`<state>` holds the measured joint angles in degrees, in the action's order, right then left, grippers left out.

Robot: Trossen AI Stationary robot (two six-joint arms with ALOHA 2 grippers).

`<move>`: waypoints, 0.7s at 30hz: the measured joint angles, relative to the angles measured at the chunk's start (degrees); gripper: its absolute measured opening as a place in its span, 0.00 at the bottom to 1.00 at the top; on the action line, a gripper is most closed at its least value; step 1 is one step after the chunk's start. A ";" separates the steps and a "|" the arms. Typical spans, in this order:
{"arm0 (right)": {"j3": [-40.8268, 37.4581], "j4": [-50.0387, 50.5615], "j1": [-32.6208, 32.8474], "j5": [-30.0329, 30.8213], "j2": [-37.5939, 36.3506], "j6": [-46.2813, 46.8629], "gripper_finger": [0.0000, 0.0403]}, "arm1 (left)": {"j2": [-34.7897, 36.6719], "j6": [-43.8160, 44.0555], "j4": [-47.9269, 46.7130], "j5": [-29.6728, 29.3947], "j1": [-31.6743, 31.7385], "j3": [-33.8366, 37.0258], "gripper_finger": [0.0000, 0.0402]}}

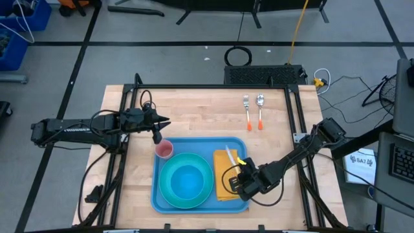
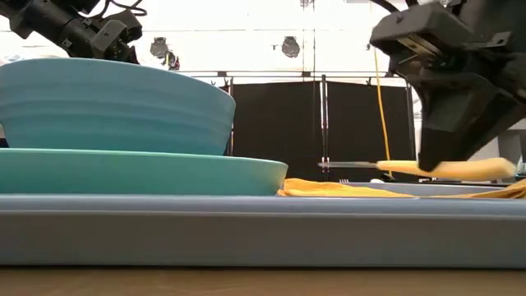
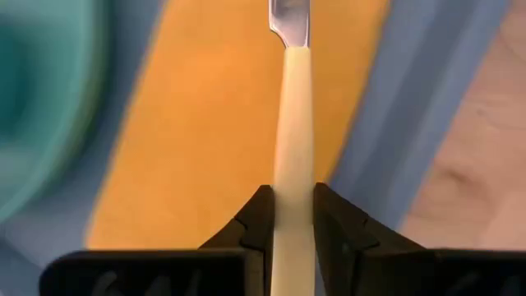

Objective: Set up tray
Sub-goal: Put the yellow knife to the yellow napkin on the blue serving tray

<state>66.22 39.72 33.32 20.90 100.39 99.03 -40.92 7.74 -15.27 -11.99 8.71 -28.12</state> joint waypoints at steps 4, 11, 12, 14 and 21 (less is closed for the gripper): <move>3.32 8.60 -0.83 -2.94 -0.01 -0.06 0.12 | 0.01 0.37 0.01 0.00 0.00 0.00 0.22; 8.86 17.49 -2.95 -7.24 1.01 -1.78 0.12 | 0.01 0.48 0.15 -0.02 0.00 0.00 0.22; 9.05 17.04 -3.41 -8.78 1.43 -2.13 0.12 | 0.00 0.53 0.19 -0.04 0.00 0.00 0.22; 9.52 16.70 -4.31 -12.67 2.32 -3.29 0.12 | 0.01 0.58 0.16 -0.02 0.00 0.00 0.22; 11.93 17.97 -5.60 -18.31 4.60 -5.48 0.12 | 0.00 0.75 0.12 -0.04 0.00 0.00 0.22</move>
<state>78.15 57.68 27.71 2.59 104.99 93.55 -40.92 8.49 -15.14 -12.03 8.71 -28.12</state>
